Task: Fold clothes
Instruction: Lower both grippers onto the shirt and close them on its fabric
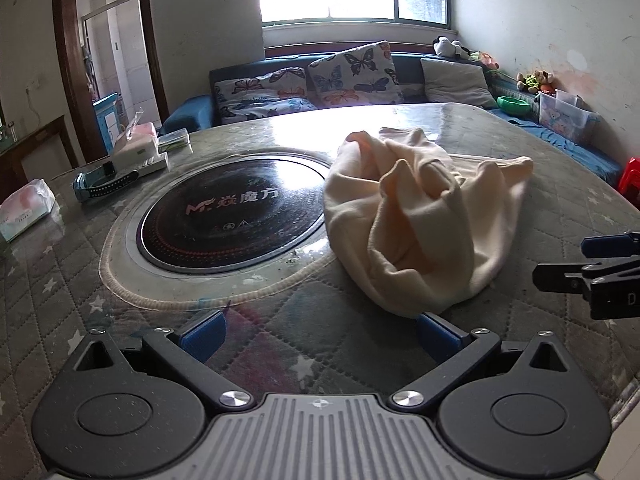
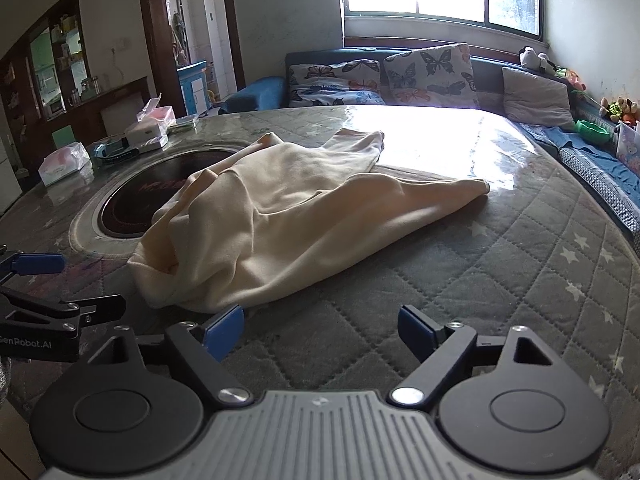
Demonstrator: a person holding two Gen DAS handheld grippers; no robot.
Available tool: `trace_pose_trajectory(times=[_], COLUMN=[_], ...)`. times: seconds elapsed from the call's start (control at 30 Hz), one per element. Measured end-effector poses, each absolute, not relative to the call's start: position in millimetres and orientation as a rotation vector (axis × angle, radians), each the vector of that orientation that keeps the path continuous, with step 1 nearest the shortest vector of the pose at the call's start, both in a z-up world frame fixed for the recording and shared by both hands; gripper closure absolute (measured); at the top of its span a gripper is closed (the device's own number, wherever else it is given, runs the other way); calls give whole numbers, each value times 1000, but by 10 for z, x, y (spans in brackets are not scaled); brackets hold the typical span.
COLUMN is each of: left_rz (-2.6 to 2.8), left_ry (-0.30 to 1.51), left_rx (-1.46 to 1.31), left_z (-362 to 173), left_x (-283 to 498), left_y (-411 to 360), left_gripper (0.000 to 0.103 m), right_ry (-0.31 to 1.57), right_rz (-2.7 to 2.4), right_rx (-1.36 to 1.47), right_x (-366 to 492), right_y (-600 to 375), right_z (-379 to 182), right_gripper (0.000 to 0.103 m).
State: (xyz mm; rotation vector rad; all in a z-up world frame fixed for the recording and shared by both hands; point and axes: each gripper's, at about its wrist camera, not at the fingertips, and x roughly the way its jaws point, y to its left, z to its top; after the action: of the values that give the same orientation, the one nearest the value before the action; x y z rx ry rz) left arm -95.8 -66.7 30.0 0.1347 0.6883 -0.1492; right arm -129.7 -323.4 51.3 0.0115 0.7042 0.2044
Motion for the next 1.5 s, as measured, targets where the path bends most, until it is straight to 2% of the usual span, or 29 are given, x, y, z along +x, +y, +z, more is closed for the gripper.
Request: trace_pose_trajectory(times=[0.47, 1.5], left_rz=[-200, -221], left_ry=[682, 686], left_rx=[153, 140], left_z=[316, 468], left_x=[-1041, -665], left_y=[-821, -713], left_gripper=[0, 0], right_ry=[677, 683], right_rz=[218, 305], right_rx=[21, -29], right_x=[-1414, -1009], right_y=[-3198, -3011], right_z=[594, 702], right_gripper=[18, 20])
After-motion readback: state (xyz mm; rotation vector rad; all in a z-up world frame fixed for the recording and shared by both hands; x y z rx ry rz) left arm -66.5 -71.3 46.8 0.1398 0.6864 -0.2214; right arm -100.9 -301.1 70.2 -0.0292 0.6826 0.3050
